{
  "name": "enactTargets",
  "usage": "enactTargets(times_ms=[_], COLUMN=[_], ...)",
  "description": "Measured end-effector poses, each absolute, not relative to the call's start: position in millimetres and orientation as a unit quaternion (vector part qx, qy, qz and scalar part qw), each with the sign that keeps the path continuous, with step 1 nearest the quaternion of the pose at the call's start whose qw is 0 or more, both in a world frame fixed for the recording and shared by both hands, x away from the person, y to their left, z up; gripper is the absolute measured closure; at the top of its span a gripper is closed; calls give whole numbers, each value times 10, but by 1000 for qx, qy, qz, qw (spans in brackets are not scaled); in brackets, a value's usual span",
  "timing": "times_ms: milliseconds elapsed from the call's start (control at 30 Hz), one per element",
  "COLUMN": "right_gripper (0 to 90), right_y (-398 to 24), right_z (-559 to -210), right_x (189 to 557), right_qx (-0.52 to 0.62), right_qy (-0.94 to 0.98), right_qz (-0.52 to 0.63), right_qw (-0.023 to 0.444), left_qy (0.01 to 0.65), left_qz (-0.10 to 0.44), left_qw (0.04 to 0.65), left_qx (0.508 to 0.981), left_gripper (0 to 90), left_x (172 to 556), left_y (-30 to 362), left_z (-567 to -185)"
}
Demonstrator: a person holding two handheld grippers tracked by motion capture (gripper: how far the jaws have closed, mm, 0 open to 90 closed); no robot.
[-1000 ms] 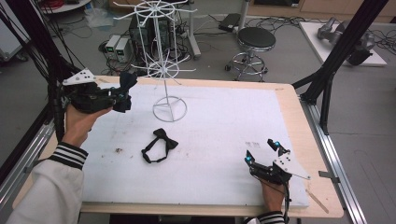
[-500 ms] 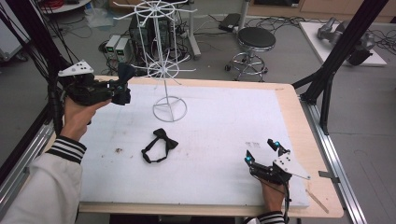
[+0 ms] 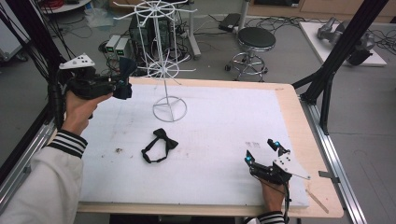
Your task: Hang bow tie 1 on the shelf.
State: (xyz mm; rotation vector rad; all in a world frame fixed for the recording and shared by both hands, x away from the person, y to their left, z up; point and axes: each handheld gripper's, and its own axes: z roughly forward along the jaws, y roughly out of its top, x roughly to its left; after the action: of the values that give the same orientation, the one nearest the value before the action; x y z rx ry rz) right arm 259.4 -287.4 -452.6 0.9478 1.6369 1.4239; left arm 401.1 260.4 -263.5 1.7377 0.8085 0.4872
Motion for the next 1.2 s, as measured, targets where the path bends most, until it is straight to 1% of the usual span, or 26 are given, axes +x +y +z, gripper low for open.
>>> enactTargets(times_ms=[733,1200], right_gripper=[110,109], right_y=[-2876,-2880], right_z=[-4527,-4528], right_x=[2592,2594], right_qx=[373,371], right_qy=[640,639], right_qz=[558,560], right_qw=[375,375], left_qy=[330,330], left_qz=[211,203], left_qw=[553,551], left_qx=[735,739], left_gripper=[738,737], left_x=[4084,4153], left_y=[2405,2257], left_z=[-2532,-2552])
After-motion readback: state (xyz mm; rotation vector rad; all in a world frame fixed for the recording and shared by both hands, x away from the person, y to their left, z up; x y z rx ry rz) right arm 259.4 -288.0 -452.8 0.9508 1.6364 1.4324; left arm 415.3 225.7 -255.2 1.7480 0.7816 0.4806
